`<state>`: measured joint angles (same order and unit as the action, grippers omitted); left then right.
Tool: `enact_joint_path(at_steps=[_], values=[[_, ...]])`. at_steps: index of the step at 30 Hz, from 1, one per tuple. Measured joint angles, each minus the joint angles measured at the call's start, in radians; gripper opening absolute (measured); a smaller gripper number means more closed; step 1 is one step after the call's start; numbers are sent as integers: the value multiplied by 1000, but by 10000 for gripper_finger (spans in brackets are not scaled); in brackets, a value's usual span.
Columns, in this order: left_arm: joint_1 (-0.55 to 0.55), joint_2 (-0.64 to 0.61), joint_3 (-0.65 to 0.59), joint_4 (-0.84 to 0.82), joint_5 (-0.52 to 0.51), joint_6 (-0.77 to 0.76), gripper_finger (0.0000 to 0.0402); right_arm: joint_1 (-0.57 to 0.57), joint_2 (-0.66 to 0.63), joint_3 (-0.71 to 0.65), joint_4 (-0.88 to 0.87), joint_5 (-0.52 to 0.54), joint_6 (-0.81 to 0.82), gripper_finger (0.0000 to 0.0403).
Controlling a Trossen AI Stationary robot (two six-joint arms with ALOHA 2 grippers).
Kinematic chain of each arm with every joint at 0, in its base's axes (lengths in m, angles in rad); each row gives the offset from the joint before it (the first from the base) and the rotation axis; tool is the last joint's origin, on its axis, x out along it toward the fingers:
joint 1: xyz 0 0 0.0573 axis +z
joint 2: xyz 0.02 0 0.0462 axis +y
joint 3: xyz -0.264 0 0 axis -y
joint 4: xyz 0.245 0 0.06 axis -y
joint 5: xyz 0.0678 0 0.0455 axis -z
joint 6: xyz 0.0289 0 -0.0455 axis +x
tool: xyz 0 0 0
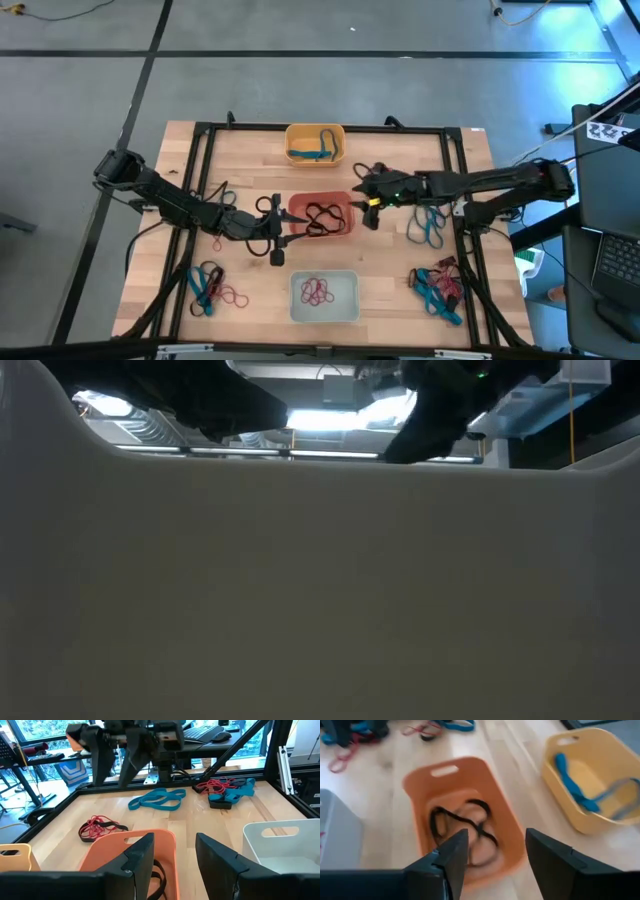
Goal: Sort rubber bands into baskets
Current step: Put the black rubber band in the orange bin
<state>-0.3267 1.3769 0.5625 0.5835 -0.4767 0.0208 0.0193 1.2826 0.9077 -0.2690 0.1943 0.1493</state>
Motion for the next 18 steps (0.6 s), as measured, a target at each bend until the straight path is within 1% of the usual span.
enact_joint_path(at_steps=[4, 8, 12, 18], values=[[0, 0, 0, 0, 0, -5, 143, 0, -54, 0, -123, 56, 6, 193], [0, 0, 0, 0, 0, -14, 143, 0, -57, 0, -240, 93, 28, 193], [0, 0, 0, 0, 0, -14, 143, 0, -26, 0, -309, 94, 38, 193], [0, 0, 0, 0, 0, -14, 143, -6, 50, -1, -319, 121, 49, 193]])
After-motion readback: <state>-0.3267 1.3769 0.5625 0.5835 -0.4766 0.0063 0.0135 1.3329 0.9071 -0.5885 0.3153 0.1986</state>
